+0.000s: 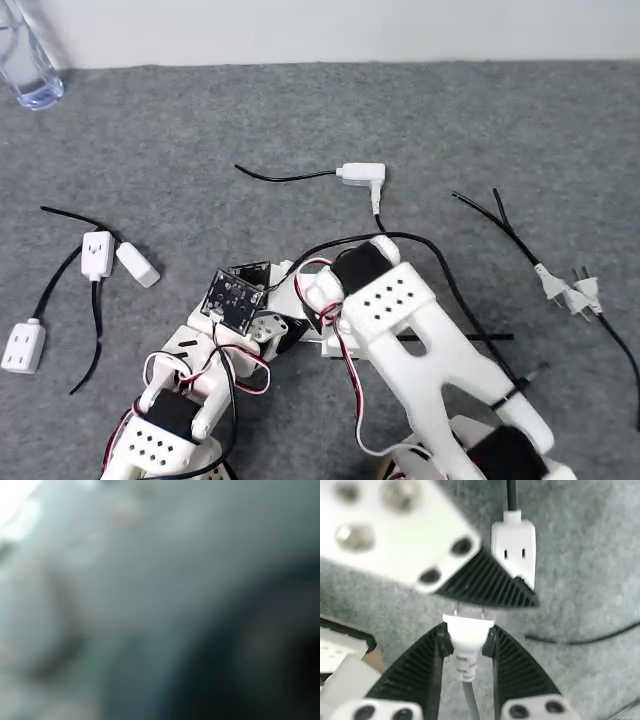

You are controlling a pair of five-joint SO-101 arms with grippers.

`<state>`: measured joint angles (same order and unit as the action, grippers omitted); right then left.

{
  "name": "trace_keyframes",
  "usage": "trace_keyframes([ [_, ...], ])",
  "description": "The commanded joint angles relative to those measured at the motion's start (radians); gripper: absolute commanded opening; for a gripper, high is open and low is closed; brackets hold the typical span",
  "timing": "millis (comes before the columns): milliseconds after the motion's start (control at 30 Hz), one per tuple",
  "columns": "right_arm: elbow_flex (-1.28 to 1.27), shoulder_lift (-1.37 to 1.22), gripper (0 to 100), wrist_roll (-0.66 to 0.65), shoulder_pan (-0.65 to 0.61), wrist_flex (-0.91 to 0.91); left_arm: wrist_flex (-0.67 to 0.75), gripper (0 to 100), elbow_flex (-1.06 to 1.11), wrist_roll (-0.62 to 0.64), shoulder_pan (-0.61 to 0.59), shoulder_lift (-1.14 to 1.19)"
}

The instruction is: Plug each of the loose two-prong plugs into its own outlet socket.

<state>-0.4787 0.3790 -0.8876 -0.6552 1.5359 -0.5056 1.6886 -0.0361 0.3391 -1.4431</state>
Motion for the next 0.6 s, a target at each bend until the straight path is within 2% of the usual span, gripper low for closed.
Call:
trace_keyframes([
  [0,0.107,0.084,0.9,0.009,-0.018,0.03,-0.026,32,0.001,-0.012,0.008,0.009],
  [167,0.106,0.081,0.9,0.008,-0.012,0.008,-0.026,32,0.001,-0.014,0.006,0.009],
  [433,0.061,-0.016,0.9,-0.086,0.148,-0.07,-0.026,32,0.001,-0.014,0.008,0.011],
  [567,0.063,-0.094,0.9,-0.109,0.174,-0.114,-0.026,32,0.001,-0.014,0.008,0.011],
])
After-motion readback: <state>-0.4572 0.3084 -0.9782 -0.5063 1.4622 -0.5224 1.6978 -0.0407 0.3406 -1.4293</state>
